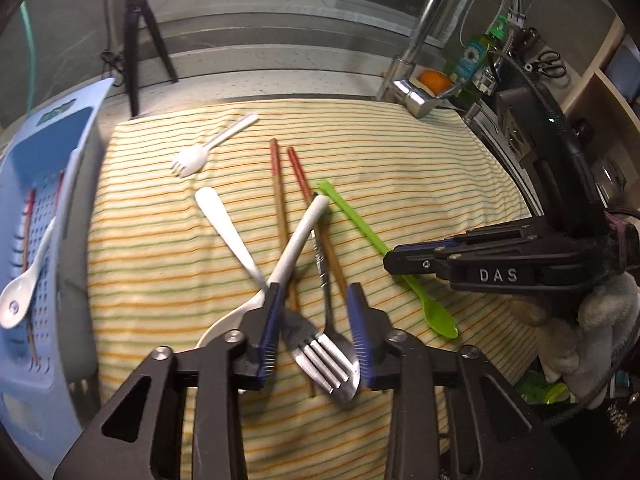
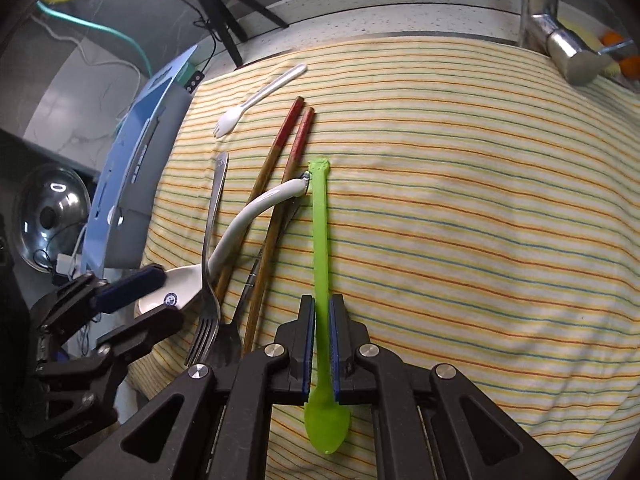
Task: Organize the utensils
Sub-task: 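Grasp the green plastic spoon with the left tool and lift it, then lift the green plastic spoon with the right tool while the left tool grasps a red-tipped chopstick, then carry the green spoon and chopstick into the blue basket and open both tools, then move the left tool back over the metal fork on the towel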
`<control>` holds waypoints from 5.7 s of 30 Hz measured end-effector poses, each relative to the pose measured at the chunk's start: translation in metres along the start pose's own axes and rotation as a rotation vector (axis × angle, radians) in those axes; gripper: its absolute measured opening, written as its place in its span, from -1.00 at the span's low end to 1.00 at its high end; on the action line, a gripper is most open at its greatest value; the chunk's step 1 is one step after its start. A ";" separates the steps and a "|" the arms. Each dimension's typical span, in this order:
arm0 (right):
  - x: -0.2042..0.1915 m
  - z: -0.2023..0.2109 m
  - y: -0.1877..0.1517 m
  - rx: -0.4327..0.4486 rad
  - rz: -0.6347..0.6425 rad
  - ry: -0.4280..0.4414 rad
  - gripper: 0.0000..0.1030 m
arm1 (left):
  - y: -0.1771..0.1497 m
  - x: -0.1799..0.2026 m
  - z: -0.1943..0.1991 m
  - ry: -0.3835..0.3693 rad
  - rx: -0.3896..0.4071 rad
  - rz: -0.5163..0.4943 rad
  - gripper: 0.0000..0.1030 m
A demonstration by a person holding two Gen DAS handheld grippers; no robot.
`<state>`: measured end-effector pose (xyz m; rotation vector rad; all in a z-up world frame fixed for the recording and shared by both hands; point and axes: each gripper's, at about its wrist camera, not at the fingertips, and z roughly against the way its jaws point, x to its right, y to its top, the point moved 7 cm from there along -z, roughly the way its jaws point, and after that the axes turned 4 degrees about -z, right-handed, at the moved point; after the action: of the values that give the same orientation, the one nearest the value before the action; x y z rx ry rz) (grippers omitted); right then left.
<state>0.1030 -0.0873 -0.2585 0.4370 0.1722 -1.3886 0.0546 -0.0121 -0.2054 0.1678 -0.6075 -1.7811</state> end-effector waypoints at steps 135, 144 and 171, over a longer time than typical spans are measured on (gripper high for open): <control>-0.109 0.016 0.070 0.083 0.005 0.203 -0.45 | -0.015 -0.117 0.083 0.123 0.155 0.244 -0.24; -0.073 0.010 0.058 0.038 -0.038 0.219 -0.45 | -0.027 -0.080 0.060 0.091 0.087 0.223 -0.24; -0.095 -0.041 0.050 -0.301 0.280 0.276 -0.45 | -0.058 0.003 0.030 0.130 0.096 0.483 -0.24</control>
<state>0.1395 0.0217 -0.2509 0.3826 0.5198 -1.0035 -0.0088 0.0049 -0.2073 0.1835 -0.5834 -1.2666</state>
